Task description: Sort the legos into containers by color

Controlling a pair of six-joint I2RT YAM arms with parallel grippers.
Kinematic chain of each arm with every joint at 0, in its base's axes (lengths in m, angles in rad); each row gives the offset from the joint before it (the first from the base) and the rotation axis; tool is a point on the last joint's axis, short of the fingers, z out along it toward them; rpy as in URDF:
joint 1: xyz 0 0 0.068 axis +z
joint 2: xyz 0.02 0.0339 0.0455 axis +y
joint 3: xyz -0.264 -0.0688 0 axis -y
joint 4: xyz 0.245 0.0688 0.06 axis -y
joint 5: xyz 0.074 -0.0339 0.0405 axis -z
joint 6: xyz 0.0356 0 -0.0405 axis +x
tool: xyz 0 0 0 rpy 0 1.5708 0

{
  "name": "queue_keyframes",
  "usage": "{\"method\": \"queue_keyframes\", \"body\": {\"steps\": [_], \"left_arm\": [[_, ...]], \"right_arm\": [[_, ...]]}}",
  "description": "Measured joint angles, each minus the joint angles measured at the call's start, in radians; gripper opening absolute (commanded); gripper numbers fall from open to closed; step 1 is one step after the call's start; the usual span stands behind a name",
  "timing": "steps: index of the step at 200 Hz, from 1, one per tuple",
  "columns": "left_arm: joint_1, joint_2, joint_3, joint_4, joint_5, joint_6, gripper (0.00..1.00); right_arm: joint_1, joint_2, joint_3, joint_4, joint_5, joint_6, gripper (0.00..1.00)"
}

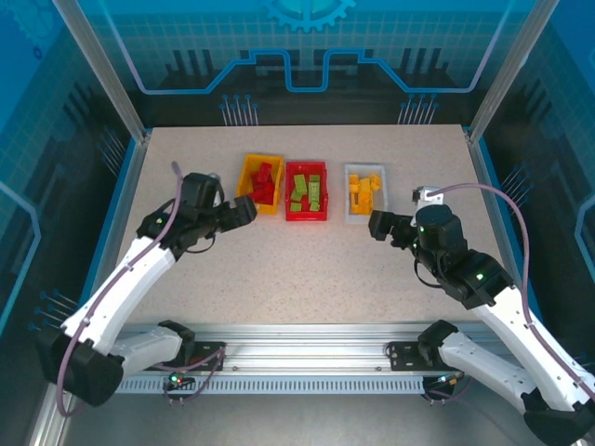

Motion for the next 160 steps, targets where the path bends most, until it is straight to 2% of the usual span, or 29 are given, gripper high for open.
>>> {"method": "queue_keyframes", "body": {"steps": [19, 34, 51, 76, 109, 160], "left_arm": [[0.019, -0.065, -0.042, -0.016, -0.145, -0.032, 0.99], [0.055, -0.119, -0.113, 0.026, -0.219, -0.007, 0.99], [0.087, -0.169, -0.234, 0.148, -0.296, 0.082, 0.99], [0.096, -0.185, -0.439, 0.375, -0.4, 0.241, 0.99], [0.142, -0.074, -0.601, 0.704, -0.413, 0.396, 0.99], [0.191, 0.209, -0.619, 1.043, -0.359, 0.487, 0.99]], "right_arm": [[-0.05, -0.003, -0.02, 0.015, 0.126, -0.045, 1.0], [-0.127, -0.013, -0.092, 0.094, 0.159, -0.108, 1.0], [-0.216, -0.011, -0.227, 0.231, 0.167, -0.195, 1.0], [-0.273, 0.062, -0.404, 0.401, 0.173, -0.312, 1.0], [-0.315, 0.219, -0.505, 0.621, 0.122, -0.401, 1.0], [-0.36, 0.478, -0.552, 0.988, -0.008, -0.478, 1.0]]}}
